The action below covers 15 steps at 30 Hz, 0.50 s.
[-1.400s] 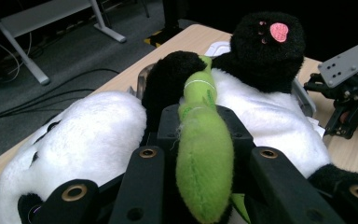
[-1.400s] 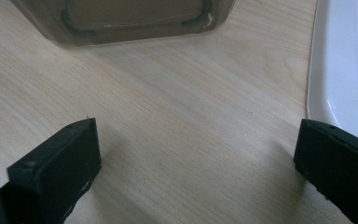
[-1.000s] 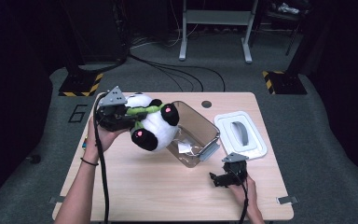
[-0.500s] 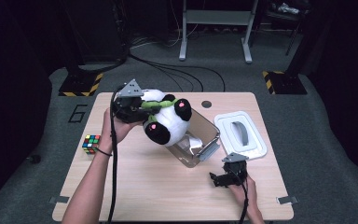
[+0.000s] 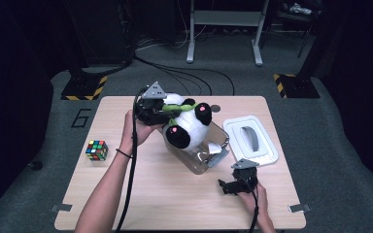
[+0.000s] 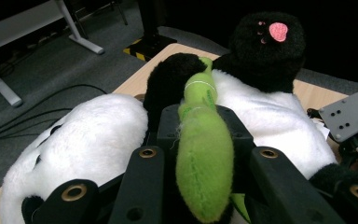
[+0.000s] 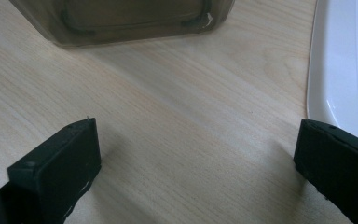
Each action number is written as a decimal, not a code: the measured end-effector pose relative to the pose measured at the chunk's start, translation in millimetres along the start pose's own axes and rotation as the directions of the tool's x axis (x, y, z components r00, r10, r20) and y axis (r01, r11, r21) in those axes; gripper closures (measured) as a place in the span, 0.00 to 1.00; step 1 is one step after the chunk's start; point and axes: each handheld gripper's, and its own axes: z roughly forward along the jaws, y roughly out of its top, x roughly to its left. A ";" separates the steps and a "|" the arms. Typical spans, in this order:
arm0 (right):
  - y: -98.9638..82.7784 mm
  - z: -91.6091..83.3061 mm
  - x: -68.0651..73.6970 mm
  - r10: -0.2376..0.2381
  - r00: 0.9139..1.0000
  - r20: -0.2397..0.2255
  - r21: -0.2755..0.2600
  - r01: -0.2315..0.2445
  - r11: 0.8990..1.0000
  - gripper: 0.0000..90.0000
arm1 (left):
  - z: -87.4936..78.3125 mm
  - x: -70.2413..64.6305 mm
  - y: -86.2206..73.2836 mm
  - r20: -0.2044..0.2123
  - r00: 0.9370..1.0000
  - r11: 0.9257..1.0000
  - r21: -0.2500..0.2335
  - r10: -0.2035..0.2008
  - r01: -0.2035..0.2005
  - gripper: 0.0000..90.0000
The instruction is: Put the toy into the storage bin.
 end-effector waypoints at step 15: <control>0.4 0.5 1.6 0.024 1.000 0.003 -0.006 -0.024 1.000 0.00 | 36.8 -4.8 -2.9 0.024 1.000 1.000 0.011 -0.011 0.011 0.83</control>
